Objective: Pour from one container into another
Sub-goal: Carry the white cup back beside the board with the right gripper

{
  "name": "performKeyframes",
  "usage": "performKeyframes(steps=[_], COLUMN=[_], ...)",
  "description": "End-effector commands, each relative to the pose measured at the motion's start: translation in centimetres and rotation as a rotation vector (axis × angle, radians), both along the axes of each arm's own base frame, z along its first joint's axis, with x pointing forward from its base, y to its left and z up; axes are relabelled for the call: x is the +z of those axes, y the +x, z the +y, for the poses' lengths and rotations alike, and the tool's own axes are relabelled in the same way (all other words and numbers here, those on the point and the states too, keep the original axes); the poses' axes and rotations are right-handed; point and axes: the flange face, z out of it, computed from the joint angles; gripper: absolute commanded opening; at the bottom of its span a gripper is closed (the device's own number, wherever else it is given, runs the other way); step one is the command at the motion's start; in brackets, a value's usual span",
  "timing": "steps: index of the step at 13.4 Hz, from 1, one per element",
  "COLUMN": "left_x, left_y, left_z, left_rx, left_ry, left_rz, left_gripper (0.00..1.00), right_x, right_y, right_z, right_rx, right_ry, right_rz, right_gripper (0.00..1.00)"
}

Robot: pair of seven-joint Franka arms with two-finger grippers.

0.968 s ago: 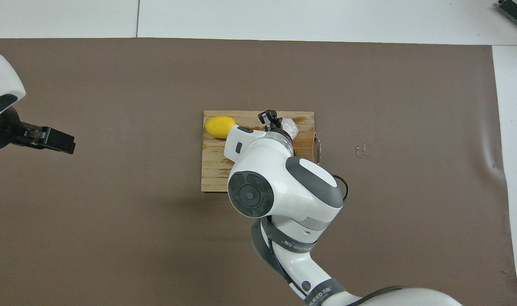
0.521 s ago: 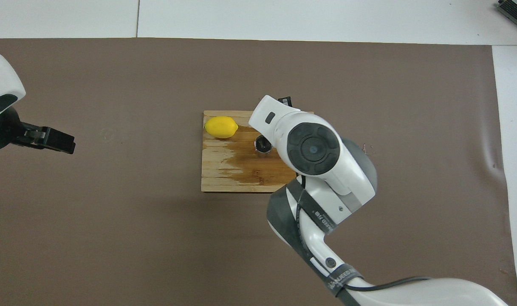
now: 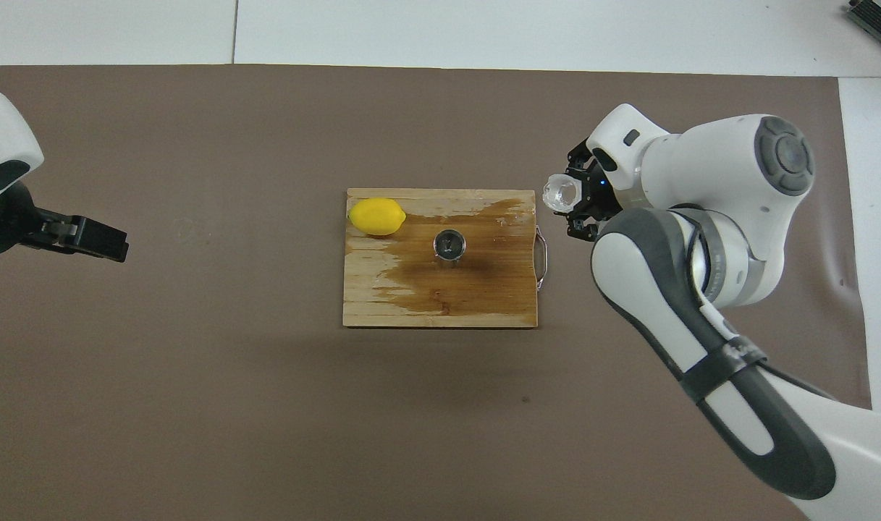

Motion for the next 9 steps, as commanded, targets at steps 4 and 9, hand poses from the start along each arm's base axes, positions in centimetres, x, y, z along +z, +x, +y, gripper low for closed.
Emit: performKeyframes(steps=[4, 9], left_x=[0.6, 0.6], left_y=[-0.4, -0.4], left_z=[0.2, 0.2], left_rx=[0.009, 0.009], left_ry=[-0.011, -0.011], left_rz=[0.004, 0.004], left_gripper=[1.0, 1.0], right_x=[-5.6, -11.5], right_y=[-3.3, -5.0], right_z=[-10.9, -15.4], right_rx=[-0.025, -0.045], right_ry=[0.187, 0.329], right_rz=[0.018, 0.062], right_gripper=[0.0, 0.01])
